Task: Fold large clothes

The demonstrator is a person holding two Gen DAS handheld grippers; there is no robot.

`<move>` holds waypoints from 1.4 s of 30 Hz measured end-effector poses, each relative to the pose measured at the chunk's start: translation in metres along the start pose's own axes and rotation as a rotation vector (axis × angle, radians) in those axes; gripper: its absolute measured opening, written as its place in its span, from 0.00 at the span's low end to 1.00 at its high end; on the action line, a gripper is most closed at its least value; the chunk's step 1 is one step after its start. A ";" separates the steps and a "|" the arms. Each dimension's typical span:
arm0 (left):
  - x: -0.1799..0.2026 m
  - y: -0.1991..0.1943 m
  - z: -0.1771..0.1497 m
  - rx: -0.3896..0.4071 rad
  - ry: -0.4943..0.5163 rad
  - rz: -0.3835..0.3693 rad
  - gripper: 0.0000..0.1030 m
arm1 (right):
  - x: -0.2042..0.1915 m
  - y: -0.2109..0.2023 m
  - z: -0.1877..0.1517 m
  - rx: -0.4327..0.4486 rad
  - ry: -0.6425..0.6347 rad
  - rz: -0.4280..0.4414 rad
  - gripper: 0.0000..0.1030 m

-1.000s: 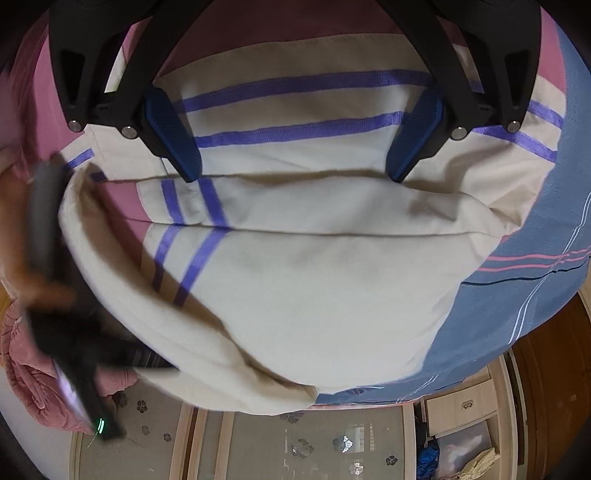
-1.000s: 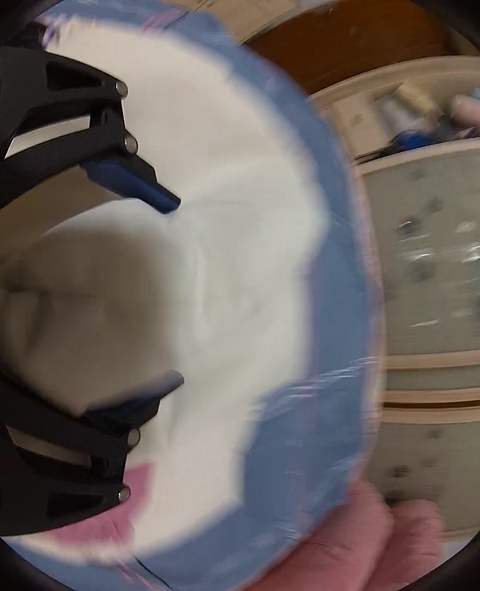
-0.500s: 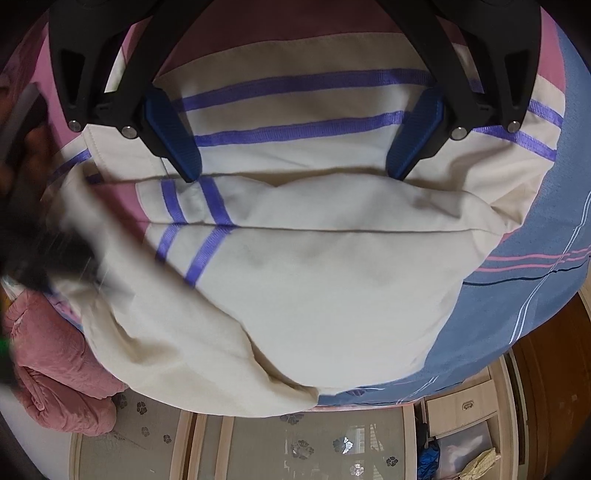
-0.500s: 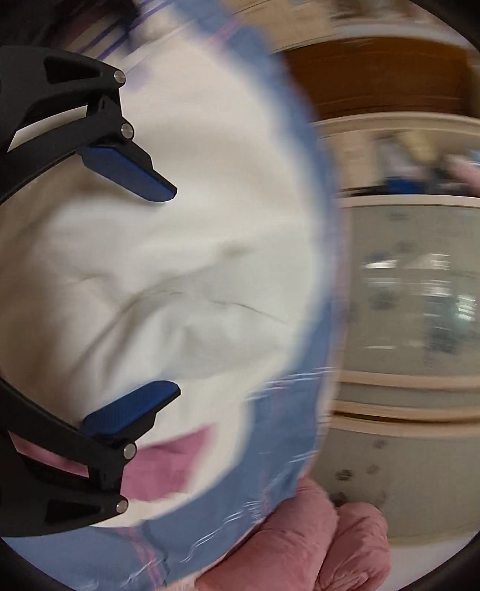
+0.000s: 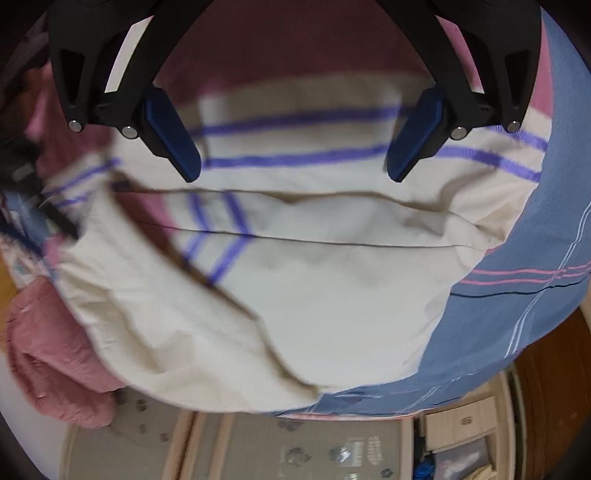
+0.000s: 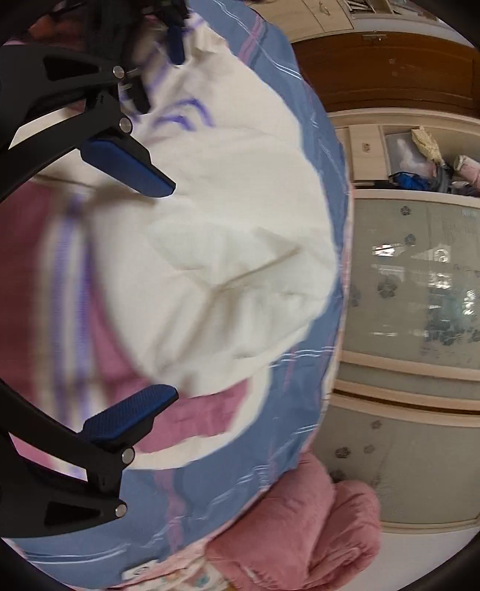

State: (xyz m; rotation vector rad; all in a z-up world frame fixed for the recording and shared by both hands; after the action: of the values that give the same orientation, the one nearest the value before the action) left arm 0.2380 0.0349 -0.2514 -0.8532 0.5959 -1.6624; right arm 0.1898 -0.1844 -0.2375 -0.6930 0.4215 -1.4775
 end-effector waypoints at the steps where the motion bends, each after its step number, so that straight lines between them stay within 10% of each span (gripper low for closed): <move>1: 0.003 -0.005 -0.002 0.014 0.018 -0.001 0.98 | 0.002 0.009 -0.013 -0.049 0.014 0.010 0.99; 3: 0.004 0.000 -0.008 -0.001 0.051 0.049 0.98 | 0.003 0.041 -0.048 -0.193 0.079 0.072 0.99; 23: 0.001 -0.006 -0.043 0.047 0.112 0.135 0.98 | -0.008 -0.017 -0.091 -0.019 0.090 0.047 0.99; 32: -0.063 -0.095 -0.095 0.025 -0.097 0.228 0.98 | -0.061 -0.077 -0.131 -0.116 0.239 0.620 0.93; 42: -0.136 -0.136 -0.167 -0.169 -0.236 0.276 0.98 | -0.089 -0.096 -0.155 -0.164 0.173 0.676 0.53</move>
State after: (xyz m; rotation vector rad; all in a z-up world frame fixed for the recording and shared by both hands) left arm 0.0407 0.1927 -0.2816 -1.0236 0.6626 -1.2543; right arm 0.0095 -0.1179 -0.3038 -0.4801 0.8262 -0.8660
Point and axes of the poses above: each gripper's, at about its wrist camera, not at the fingertips, and y roughly the way its jaws point, x to its right, z to its top, the point moved 8 cm from there along y, roughly the way its jaws point, and after that the axes turned 8 degrees about -y, right-handed, at the moved point
